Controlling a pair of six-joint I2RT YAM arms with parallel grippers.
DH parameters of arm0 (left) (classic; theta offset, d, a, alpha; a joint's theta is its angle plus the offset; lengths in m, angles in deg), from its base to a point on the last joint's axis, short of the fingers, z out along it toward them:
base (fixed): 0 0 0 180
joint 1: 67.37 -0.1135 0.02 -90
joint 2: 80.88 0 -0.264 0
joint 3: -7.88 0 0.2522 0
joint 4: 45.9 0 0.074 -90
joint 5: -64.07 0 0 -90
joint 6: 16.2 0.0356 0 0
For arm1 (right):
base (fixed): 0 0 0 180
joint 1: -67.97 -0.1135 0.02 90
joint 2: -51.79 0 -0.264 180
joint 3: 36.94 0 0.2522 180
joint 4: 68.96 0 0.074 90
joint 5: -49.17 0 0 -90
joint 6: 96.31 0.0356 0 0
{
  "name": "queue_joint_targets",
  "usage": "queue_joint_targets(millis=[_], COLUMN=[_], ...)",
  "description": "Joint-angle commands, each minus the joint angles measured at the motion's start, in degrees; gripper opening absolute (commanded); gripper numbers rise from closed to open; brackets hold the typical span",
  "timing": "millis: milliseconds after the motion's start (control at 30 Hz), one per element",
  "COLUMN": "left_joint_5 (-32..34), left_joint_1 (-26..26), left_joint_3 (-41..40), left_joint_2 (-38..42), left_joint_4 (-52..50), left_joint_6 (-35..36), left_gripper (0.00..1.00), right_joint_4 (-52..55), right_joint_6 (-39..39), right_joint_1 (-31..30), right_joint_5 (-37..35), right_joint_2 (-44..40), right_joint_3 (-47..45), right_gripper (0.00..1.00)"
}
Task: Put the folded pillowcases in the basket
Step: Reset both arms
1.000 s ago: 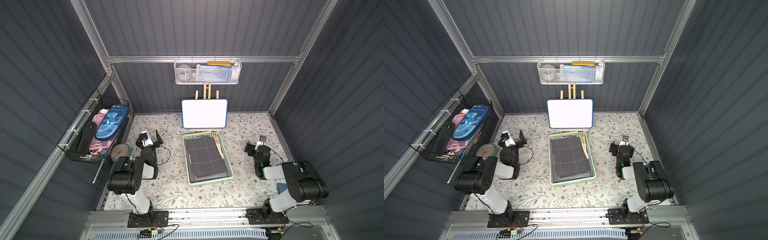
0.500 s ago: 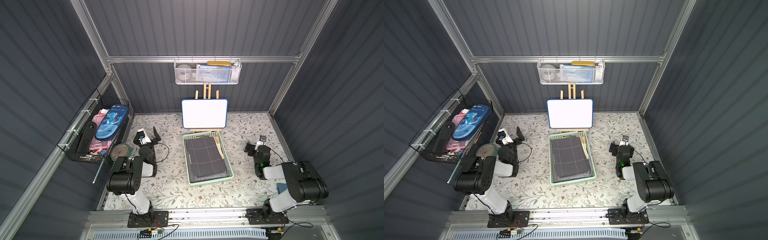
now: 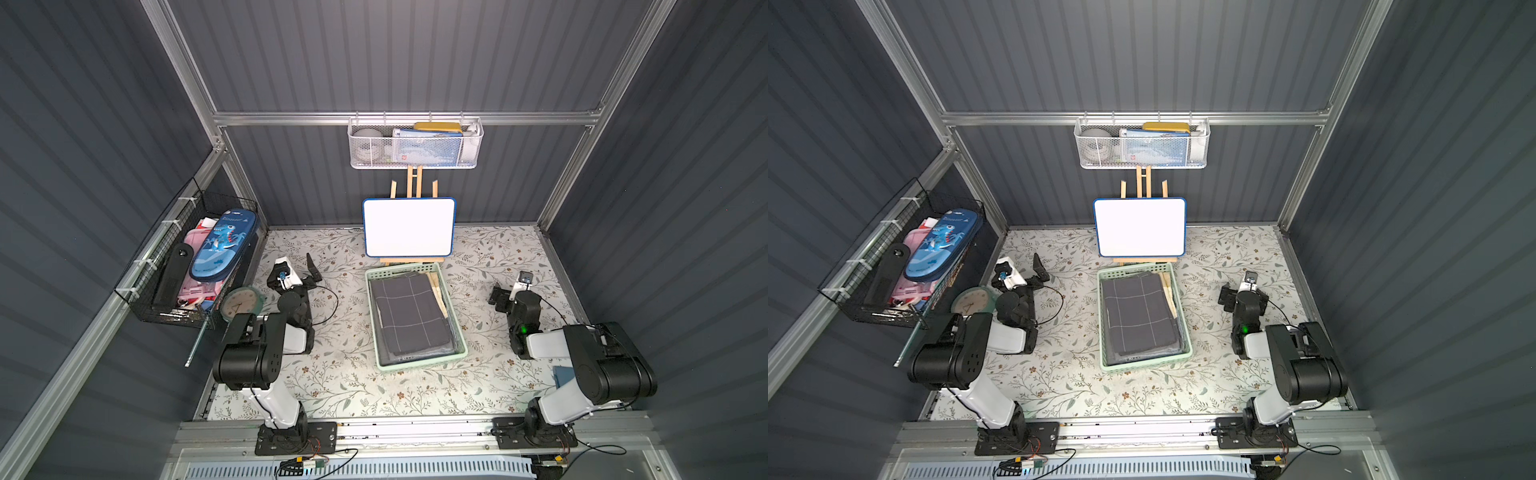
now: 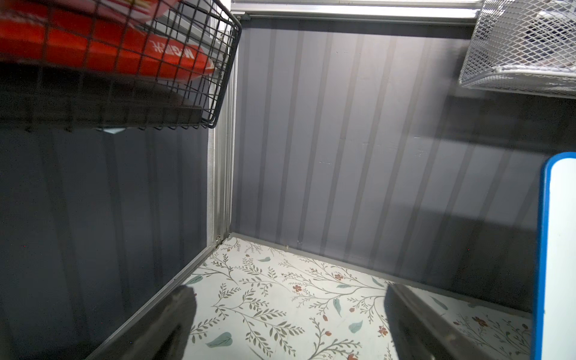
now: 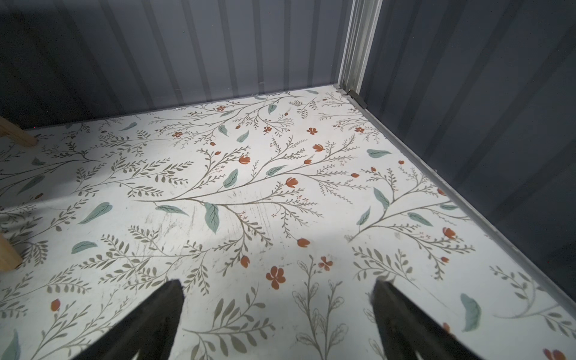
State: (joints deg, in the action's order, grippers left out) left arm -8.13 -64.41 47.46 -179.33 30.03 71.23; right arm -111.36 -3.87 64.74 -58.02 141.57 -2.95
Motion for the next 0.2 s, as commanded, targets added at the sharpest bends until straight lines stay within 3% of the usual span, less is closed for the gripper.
queue_joint_targets(millis=[0, 167], left_joint_5=[0.3, 0.3], left_joint_1=[-0.2, -0.3], left_joint_3=[0.4, 0.4], left_joint_2=[0.9, 0.9], left_joint_4=[0.9, 0.8], left_joint_6=[-0.6, -0.6], left_gripper=[0.99, 0.99], right_joint_4=[-1.2, -1.1], right_joint_6=[-0.1, 0.0], right_joint_1=[-0.2, -0.1], right_joint_5=[-0.9, -1.0], right_joint_2=[0.5, 0.3], right_joint_3=[0.4, 0.4], right_gripper=[0.99, 0.99])
